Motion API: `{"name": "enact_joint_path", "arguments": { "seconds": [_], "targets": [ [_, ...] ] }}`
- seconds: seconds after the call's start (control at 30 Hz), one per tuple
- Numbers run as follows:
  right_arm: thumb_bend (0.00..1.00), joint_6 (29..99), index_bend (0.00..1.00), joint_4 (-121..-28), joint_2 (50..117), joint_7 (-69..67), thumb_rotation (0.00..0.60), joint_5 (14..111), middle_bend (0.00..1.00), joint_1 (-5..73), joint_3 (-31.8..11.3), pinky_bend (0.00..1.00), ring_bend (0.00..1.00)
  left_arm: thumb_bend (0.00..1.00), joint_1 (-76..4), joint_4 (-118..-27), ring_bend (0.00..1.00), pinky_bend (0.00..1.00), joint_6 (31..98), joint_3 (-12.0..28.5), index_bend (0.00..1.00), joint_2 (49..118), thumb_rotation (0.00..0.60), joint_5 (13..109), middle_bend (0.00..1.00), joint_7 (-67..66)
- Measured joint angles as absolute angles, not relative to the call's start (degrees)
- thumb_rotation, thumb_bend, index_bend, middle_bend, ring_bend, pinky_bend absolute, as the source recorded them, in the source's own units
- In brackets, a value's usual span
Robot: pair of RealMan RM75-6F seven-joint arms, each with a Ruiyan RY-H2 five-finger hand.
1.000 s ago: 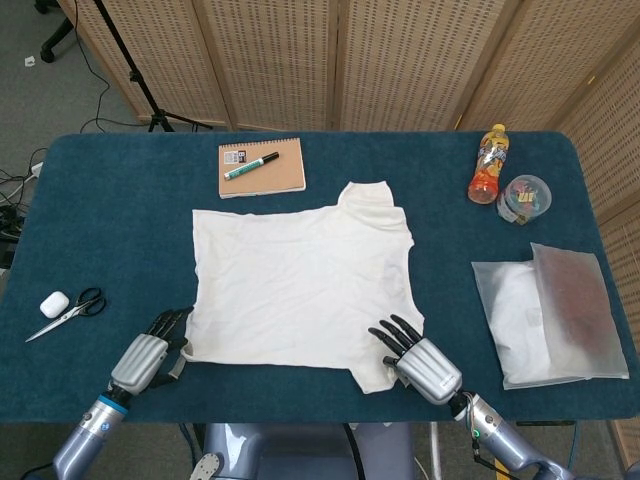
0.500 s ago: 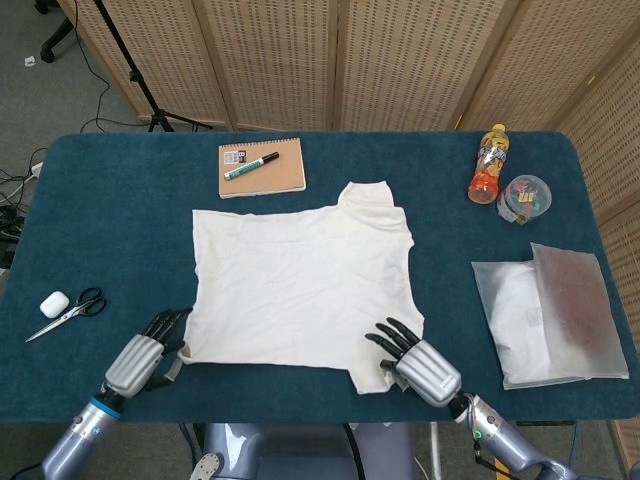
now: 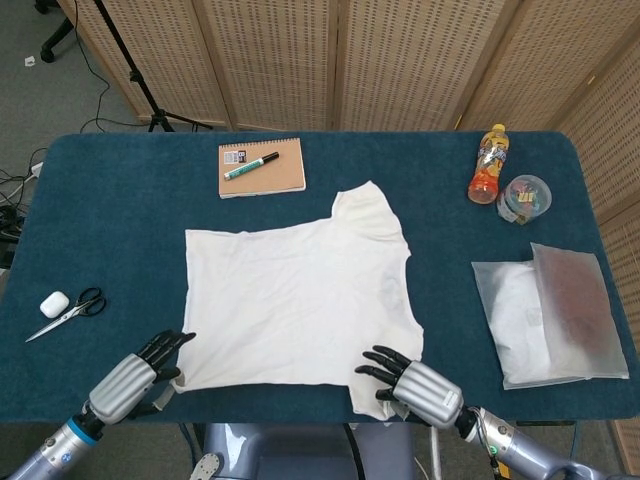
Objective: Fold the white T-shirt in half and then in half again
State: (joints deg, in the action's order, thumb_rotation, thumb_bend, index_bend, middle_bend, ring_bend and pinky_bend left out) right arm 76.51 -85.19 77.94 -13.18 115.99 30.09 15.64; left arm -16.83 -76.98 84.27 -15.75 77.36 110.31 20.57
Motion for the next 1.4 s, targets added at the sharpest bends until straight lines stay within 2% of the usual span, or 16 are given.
{"name": "enact_joint_path", "arguments": {
  "seconds": [0.33, 0.57, 0.7, 0.9, 1.1, 1.4],
  "targets": [
    [0.65, 76.2, 0.66, -90.5, 74.1, -14.9, 0.600, 122.4, 0.18, 31.3, 21.4, 0.07, 0.00, 0.59, -16.8, -80.1, 0.00, 0.00, 85.9, -20.8, 0.73, 73.0, 0.600, 116.1, 0.00, 20.6],
    [0.65, 77.2, 0.66, -91.3, 73.7, -14.7, 0.600, 125.8, 0.18, 31.1, 23.4, 0.07, 0.00, 0.59, -16.8, -80.4, 0.00, 0.00, 86.8, -23.3, 0.73, 71.8, 0.600, 119.0, 0.00, 22.4],
    [0.65, 77.8, 0.66, -91.4, 73.6, -14.2, 0.600, 126.2, 0.18, 30.7, 23.6, 0.07, 0.00, 0.59, -16.5, -80.4, 0.00, 0.00, 87.4, -23.4, 0.73, 71.5, 0.600, 119.1, 0.00, 22.2],
    [0.65, 78.4, 0.66, -91.0, 73.7, -14.5, 0.600, 123.9, 0.18, 30.0, 22.4, 0.08, 0.00, 0.61, -16.6, -81.5, 0.00, 0.00, 86.5, -21.9, 0.73, 71.6, 0.600, 116.7, 0.00, 22.0],
    [0.65, 78.9, 0.66, -90.5, 73.7, -16.0, 0.600, 118.5, 0.18, 29.3, 19.5, 0.08, 0.00, 0.61, -16.9, -85.7, 0.00, 0.00, 83.3, -18.7, 0.73, 71.3, 0.600, 110.6, 0.00, 19.4],
    [0.65, 76.0, 0.66, -90.9, 73.4, -17.1, 0.600, 106.4, 0.18, 30.2, 10.9, 0.08, 0.00, 0.61, -20.0, -96.2, 0.00, 0.00, 72.5, -10.7, 0.73, 70.0, 0.600, 95.4, 0.00, 11.4]
  ]
}}
